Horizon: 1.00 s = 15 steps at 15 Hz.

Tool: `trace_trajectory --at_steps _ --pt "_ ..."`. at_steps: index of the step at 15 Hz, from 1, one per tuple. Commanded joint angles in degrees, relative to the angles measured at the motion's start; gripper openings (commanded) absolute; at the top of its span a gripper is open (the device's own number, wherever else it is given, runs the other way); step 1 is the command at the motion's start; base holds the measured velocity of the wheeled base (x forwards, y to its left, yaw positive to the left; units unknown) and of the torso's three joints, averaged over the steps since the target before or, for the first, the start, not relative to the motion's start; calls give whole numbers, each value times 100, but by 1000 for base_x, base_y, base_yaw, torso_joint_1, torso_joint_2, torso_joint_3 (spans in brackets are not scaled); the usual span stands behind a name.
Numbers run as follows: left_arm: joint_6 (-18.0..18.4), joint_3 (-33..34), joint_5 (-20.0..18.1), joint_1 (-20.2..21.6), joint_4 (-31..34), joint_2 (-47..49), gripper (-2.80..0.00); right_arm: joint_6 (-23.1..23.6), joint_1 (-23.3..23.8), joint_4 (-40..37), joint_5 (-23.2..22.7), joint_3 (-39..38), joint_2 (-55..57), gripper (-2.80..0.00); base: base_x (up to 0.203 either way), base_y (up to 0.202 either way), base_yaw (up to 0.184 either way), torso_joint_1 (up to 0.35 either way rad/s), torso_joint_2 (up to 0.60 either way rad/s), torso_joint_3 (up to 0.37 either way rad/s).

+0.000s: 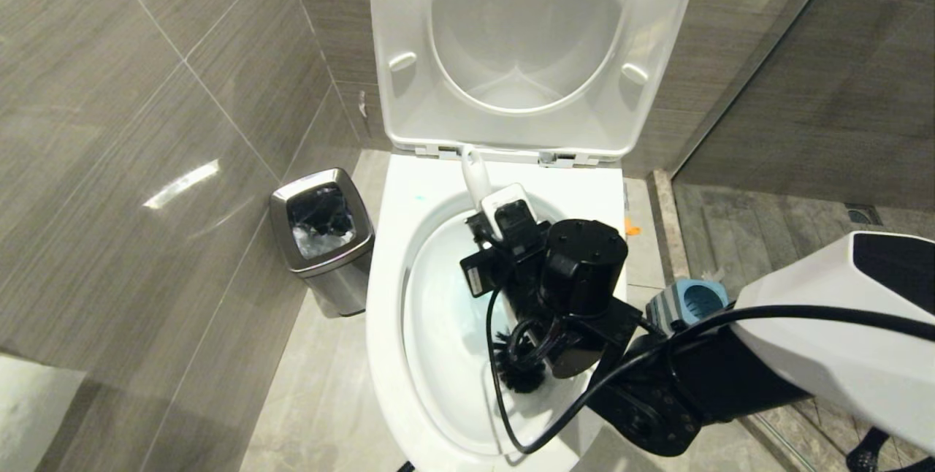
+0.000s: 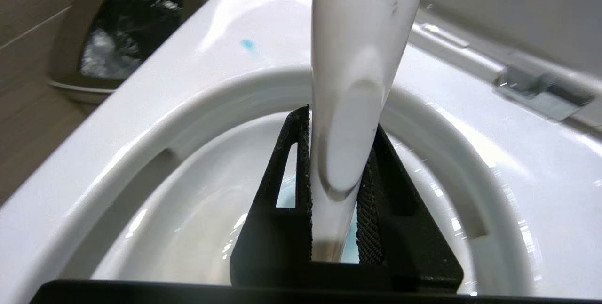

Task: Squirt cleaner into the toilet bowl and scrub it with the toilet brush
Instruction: Scrub the toilet bowl

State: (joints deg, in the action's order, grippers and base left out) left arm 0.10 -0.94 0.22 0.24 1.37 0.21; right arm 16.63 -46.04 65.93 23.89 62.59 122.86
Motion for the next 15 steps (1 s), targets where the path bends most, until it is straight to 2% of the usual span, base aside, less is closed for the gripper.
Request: trace_trajectory --at_steps 1,6,10,15 --pt "-1 -3 4 2 4 -3 -280 64 334 124 -87 209 -33 -280 0 0 0 0 0 0" --pt "-1 2 4 2 4 -3 -280 250 490 641 -342 1476 807 -280 0 0 0 0 0 0" --pt "-1 2 4 2 4 -3 -280 255 384 261 -358 2922 1463 -280 0 0 0 0 0 0" --pt "-1 6 4 2 4 -3 -280 271 362 143 -359 3049 1600 -280 0 0 0 0 0 0"
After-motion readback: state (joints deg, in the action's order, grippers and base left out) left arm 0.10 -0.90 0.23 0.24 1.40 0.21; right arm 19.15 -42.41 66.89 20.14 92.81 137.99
